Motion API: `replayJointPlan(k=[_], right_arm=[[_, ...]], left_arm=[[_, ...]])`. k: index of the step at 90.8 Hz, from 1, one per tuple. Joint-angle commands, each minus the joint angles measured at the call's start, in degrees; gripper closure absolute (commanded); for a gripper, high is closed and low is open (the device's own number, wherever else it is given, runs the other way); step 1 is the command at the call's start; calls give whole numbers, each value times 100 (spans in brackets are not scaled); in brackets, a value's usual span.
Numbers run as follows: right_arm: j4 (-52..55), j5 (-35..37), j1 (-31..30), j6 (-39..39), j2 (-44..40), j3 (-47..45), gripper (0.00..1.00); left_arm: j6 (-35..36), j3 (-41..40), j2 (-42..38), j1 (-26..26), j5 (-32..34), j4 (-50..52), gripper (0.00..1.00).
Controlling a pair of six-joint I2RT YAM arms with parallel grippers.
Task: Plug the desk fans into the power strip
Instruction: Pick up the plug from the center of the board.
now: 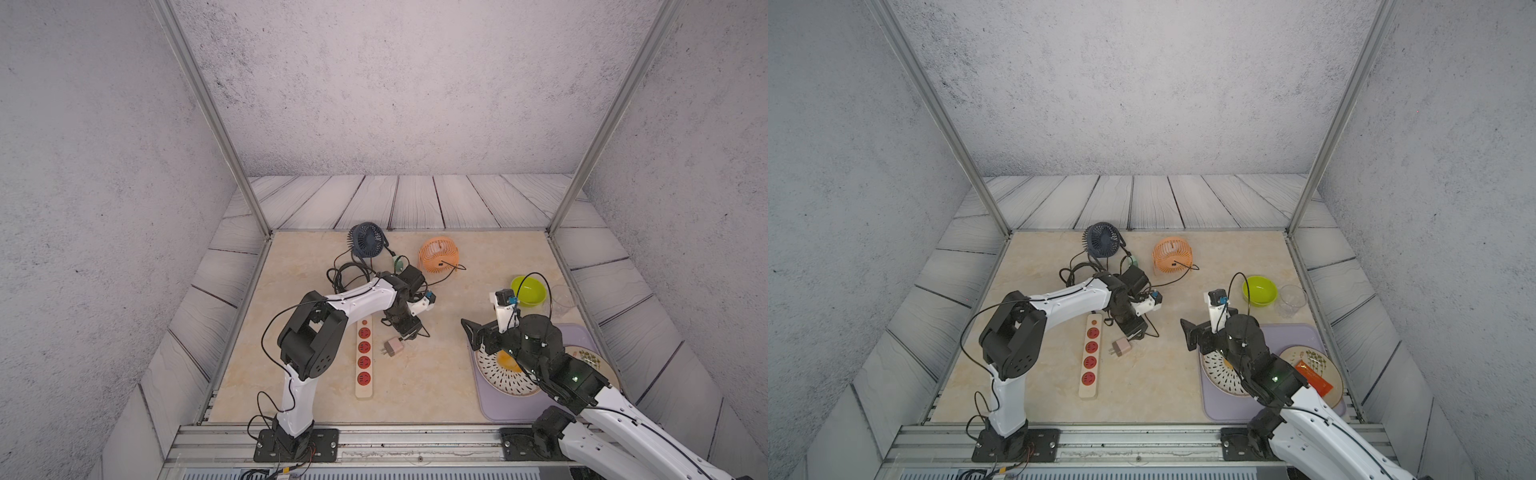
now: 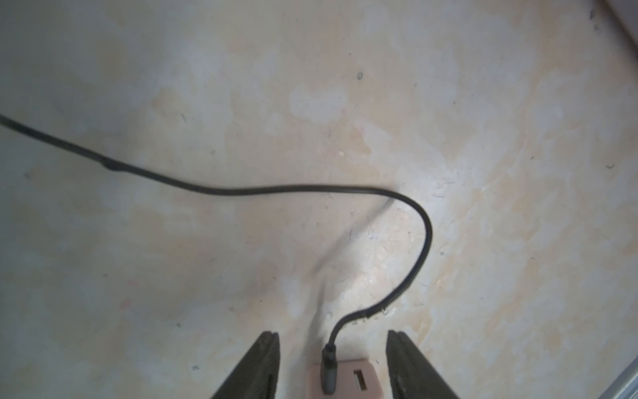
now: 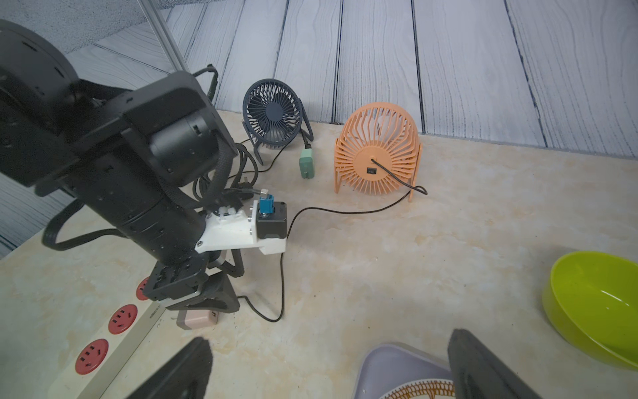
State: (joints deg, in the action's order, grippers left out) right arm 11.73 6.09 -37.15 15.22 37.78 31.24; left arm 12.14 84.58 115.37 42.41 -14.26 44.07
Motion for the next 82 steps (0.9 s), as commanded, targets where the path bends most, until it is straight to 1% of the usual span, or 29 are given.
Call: replayJointPlan(k=[1, 14, 28, 33, 40, 50, 64, 75, 82], right_arm=[[-87, -16, 23, 220, -98, -106, 1], [-22, 17, 23, 296, -189, -147, 1], [-66, 34, 18, 369, -312, -263, 1], [-17, 37, 21, 376, -315, -245, 1], [61, 59, 23, 436, -330, -221, 1], [-187, -3, 23, 457, -306, -401, 1], [-168, -71, 21, 528, -184, -316, 1], [-668, -570, 23, 461, -39, -517, 1], [-780, -662, 23, 632, 76, -497, 2]], left_arm=[[22, 315, 274, 48, -179, 222, 48], [56, 564, 508, 73, -272, 194, 52], [35, 717, 641, 108, -340, 198, 63], [5, 764, 672, 109, -326, 195, 69], [-55, 870, 684, 109, -346, 287, 82], [-106, 876, 635, 105, -378, 271, 100], [-333, 981, 434, 77, -391, 392, 100], [-624, 976, 92, 17, -379, 292, 100], [-729, 1014, -77, -25, -460, 302, 100]])
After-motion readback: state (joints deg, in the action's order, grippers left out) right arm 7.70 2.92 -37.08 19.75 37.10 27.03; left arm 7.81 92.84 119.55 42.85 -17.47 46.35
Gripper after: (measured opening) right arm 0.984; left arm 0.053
